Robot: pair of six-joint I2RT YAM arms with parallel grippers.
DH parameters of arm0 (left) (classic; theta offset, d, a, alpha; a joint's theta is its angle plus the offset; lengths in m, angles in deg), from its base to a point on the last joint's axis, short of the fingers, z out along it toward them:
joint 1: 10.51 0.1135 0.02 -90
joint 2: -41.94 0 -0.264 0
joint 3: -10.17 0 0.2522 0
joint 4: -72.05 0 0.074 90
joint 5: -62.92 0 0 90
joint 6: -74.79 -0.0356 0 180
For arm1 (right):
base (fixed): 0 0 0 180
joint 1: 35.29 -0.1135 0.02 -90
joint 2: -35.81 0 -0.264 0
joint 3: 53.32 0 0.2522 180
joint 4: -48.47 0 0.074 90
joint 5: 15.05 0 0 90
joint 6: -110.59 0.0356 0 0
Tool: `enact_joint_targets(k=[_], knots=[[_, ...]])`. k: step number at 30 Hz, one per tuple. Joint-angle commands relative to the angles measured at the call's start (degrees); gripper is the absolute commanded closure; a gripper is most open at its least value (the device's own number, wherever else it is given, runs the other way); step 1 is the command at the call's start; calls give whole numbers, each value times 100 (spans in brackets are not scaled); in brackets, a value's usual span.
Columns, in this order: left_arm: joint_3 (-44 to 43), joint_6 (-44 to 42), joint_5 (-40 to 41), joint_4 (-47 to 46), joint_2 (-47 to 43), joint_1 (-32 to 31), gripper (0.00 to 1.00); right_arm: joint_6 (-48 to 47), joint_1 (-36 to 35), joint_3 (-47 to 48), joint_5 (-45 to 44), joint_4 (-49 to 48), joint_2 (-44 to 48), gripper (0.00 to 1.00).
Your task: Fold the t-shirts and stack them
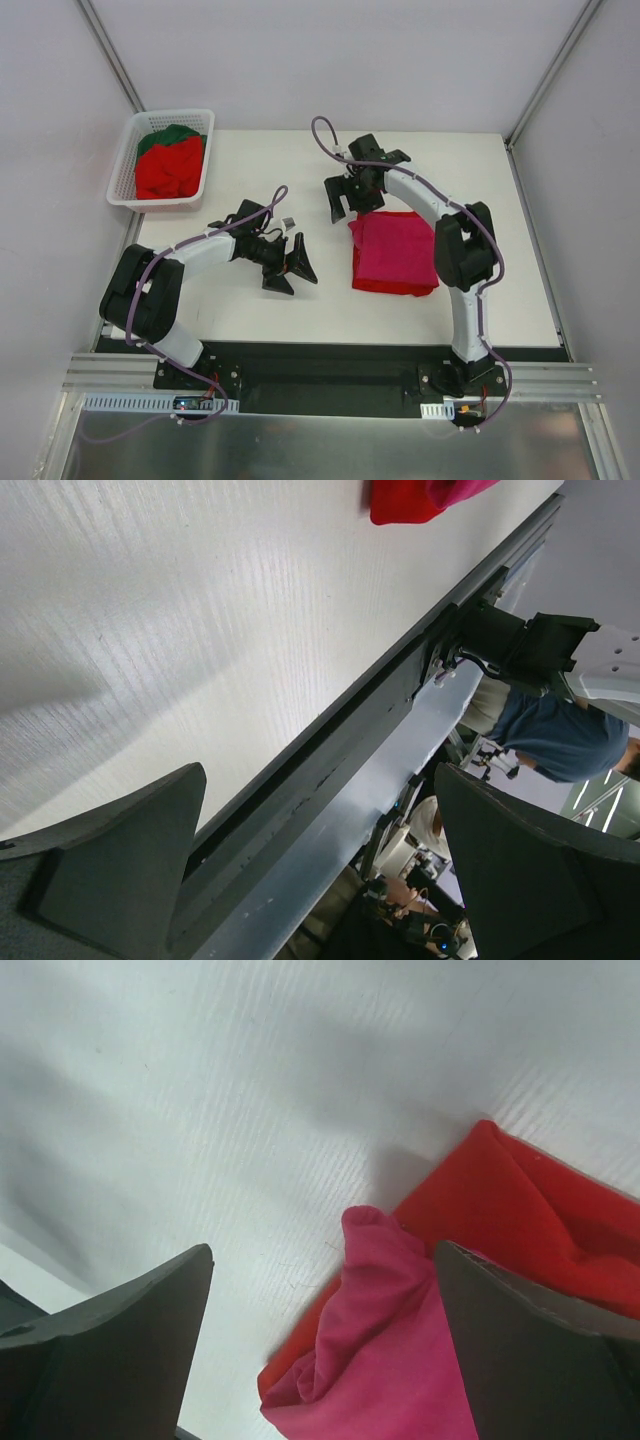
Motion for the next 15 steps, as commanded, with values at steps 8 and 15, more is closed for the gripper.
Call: enact_joint_targets(k=[8,15], knots=[[44,-118,-102,91,-70,0,1,-42,-54,-372,102,-74,174,4],[-44,-109,-111,91,-17,-44,1,63,-27,-381,181,-74,816,4]])
